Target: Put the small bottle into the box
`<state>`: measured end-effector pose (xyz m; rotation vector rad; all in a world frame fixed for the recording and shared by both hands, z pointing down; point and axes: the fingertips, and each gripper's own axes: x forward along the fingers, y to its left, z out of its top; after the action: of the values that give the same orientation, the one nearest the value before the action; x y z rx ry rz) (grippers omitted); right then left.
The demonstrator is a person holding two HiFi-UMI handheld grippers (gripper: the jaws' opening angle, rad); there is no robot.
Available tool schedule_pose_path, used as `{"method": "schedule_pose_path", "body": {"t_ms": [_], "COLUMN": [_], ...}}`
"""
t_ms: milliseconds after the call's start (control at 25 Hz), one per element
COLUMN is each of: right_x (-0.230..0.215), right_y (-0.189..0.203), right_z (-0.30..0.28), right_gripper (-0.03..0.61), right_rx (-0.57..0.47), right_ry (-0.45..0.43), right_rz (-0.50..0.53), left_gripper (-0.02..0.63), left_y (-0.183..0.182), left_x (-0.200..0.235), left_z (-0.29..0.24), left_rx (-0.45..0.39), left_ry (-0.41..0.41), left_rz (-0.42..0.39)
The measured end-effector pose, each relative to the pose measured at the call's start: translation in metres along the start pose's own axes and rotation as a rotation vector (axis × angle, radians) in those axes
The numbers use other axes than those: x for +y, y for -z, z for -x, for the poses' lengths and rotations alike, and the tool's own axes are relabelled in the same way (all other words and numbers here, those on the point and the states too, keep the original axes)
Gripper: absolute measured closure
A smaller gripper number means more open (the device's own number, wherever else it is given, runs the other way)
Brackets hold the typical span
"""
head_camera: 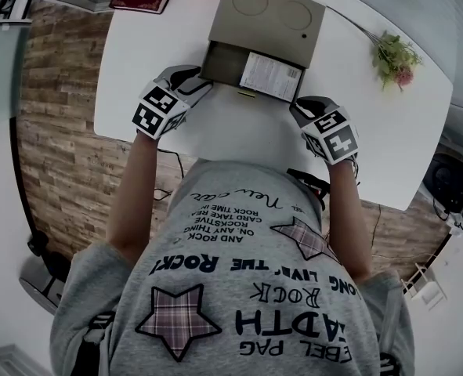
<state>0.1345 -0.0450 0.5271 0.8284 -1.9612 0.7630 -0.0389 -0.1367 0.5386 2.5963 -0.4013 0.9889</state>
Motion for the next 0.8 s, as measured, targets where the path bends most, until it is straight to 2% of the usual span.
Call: {"method": "schedule_pose_path", "body": {"t_ms": [800], "right_x": [-0.013], "right_y": [-0.005], "right_z": [-0.003], "right_gripper": [0.502], "right_rx": [-0.023], "right_ry": [0.036], "right_rz": [-0.041], "left_gripper": [0.439], "left_y": [-0.006], "left_x": [0.009], "left_z": [-0.008], "left_rx": [-0.008], "left_ry": [-0.032], "left_rz": [0.012]}}
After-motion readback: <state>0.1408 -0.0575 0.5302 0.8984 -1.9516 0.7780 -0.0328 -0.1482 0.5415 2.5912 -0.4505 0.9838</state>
